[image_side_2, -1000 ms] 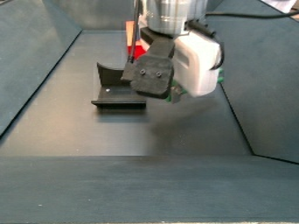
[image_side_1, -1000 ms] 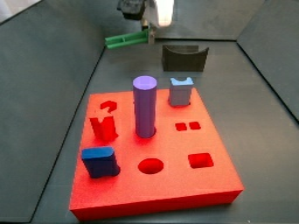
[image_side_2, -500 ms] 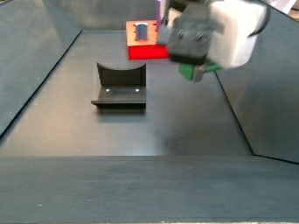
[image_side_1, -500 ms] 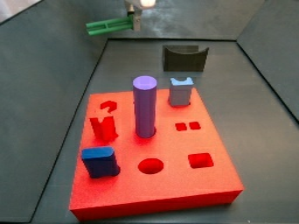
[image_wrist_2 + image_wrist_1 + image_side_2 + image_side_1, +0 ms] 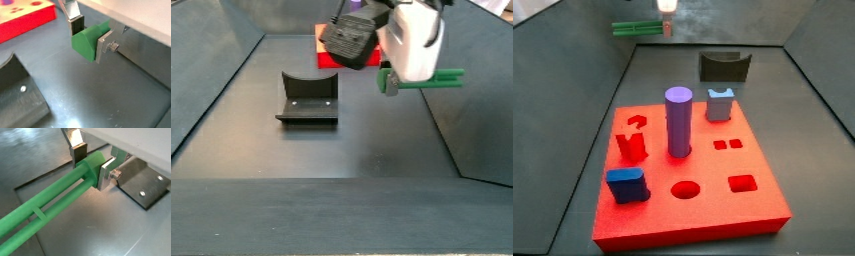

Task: Pick up the 3 prong object. Move up. Rotate the 3 prong object. Place the 3 prong object on the fixture. Regrasp the 3 prong object. Move to above the board. Insert the 3 prong object.
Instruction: Rotate the 3 prong object.

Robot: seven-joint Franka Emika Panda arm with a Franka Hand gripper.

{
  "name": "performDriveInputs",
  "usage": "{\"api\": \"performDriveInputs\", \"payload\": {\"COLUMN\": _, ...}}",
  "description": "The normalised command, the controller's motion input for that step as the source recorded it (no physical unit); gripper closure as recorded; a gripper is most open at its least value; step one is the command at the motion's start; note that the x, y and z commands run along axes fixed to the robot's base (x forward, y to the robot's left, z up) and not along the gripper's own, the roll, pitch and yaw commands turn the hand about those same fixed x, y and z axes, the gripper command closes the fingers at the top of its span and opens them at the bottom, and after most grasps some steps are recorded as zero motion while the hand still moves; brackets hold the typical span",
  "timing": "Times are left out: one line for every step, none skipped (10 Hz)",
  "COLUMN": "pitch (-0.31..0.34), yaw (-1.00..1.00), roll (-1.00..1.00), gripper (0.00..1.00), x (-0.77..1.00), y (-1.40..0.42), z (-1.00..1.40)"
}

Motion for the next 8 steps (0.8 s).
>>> {"api": "performDriveInputs", "payload": {"pitch": -0.001, "yaw": -1.00, "roll": -0.01, "gripper": 1.00, "x": 0.04, "y": 0.01, "z": -0.04}}
{"api": "performDriveInputs", "payload": {"pitch": -0.001, "yaw": -1.00, "roll": -0.01, "gripper": 1.00, "x": 0.04, "y": 0.01, "z": -0.03}}
{"api": "performDriveInputs", "payload": {"pitch": -0.001, "yaw": -1.00, "roll": -0.01, "gripper": 1.00, "x": 0.03, "y": 0.01, "z": -0.03}}
{"api": "performDriveInputs", "payload": {"pitch": -0.001, "yaw": -1.00, "roll": -0.01, "gripper": 1.00, "x": 0.03, "y": 0.01, "z": -0.03}}
{"api": "performDriveInputs", "payload": {"pitch": -0.001, "yaw": -1.00, "roll": -0.01, "gripper": 1.00, "x": 0.03, "y": 0.01, "z": -0.03}}
{"api": "performDriveInputs", "payload": {"pitch": -0.001, "yaw": -1.00, "roll": -0.01, "gripper": 1.00, "x": 0.03, "y": 0.01, "z": -0.03}}
{"api": "performDriveInputs", "payload": {"pitch": -0.001, "yaw": -1.00, "roll": -0.01, "gripper": 1.00, "x": 0.03, "y": 0.01, "z": -0.03}}
{"api": "performDriveInputs", "payload": {"pitch": -0.002, "yaw": -1.00, "roll": -0.01, "gripper": 1.00, "x": 0.03, "y": 0.01, "z": -0.03}}
